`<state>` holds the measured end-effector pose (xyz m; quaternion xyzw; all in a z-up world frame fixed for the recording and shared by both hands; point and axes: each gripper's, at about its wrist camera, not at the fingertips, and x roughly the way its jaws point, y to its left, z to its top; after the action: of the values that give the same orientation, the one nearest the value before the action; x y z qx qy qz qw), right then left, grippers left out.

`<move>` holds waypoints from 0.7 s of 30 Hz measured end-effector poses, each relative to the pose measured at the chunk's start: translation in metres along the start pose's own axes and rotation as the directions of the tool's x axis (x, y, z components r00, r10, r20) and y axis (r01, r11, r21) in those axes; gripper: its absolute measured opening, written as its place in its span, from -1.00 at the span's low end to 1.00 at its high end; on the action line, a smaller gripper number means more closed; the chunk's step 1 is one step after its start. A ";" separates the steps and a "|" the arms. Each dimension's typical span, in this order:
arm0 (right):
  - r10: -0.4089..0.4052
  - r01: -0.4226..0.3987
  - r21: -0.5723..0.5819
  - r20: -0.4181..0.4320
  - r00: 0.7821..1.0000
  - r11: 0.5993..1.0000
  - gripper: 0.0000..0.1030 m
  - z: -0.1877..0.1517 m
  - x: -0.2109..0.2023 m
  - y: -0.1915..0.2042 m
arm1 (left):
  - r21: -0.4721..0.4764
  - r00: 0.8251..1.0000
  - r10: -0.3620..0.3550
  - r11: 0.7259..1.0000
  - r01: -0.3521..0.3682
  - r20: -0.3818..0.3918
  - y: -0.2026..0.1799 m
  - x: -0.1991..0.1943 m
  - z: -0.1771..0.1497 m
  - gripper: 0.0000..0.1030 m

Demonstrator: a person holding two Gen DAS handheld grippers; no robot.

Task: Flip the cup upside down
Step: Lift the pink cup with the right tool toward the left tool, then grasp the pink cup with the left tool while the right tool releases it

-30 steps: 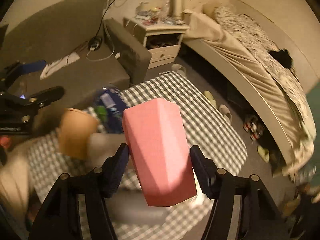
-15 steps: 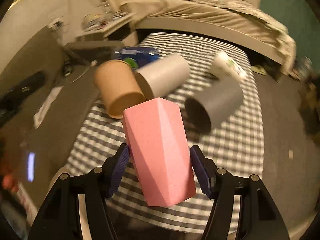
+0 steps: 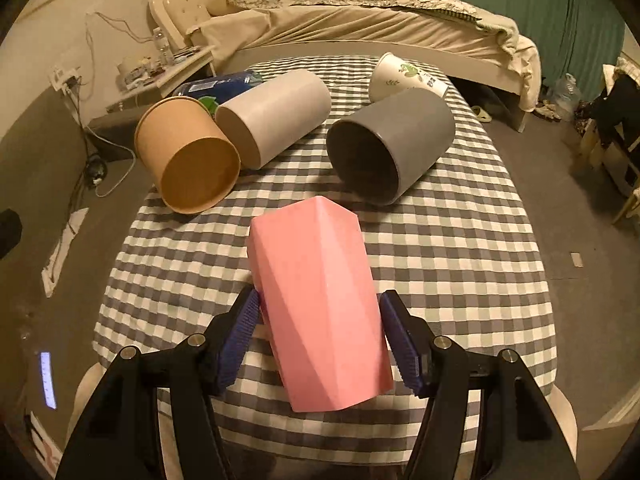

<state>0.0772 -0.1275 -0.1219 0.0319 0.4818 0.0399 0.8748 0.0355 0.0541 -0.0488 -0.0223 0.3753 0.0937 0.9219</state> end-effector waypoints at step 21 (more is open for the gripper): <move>-0.126 0.093 0.192 0.167 0.978 0.977 0.77 -0.002 -0.081 -0.162 | -0.048 0.973 -0.132 0.991 0.125 -0.187 -0.122 0.033 -0.060 1.00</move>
<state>0.0385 -0.2971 -0.0700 0.0890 0.4043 -0.0560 0.9086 0.0407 -0.0676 -0.1184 -0.0719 0.4576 0.0381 0.8854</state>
